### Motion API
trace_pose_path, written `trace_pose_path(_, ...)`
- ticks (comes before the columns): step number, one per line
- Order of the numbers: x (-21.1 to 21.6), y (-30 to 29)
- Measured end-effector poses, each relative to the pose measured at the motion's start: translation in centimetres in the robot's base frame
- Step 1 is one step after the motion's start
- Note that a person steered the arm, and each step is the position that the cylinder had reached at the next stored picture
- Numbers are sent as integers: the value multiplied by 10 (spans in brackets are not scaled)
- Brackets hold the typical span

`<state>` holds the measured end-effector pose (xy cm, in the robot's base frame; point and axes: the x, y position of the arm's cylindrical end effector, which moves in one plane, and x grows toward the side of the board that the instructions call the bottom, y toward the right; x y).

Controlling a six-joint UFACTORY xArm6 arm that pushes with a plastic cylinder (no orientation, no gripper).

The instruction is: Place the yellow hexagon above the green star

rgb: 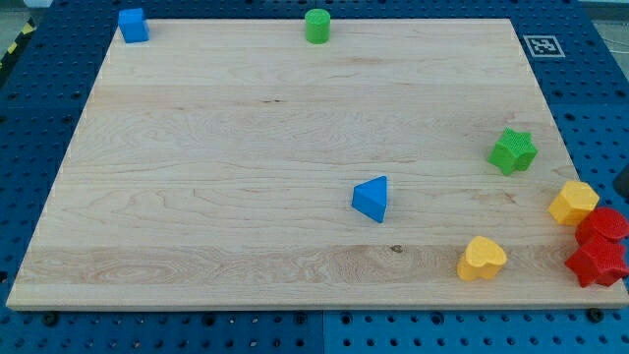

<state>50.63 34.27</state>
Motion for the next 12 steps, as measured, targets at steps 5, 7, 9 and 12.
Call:
trace_pose_path(5,38,-28)
trace_pose_path(7,36,-47)
trace_pose_path(9,36,-54)
trace_pose_path(12,17,-78)
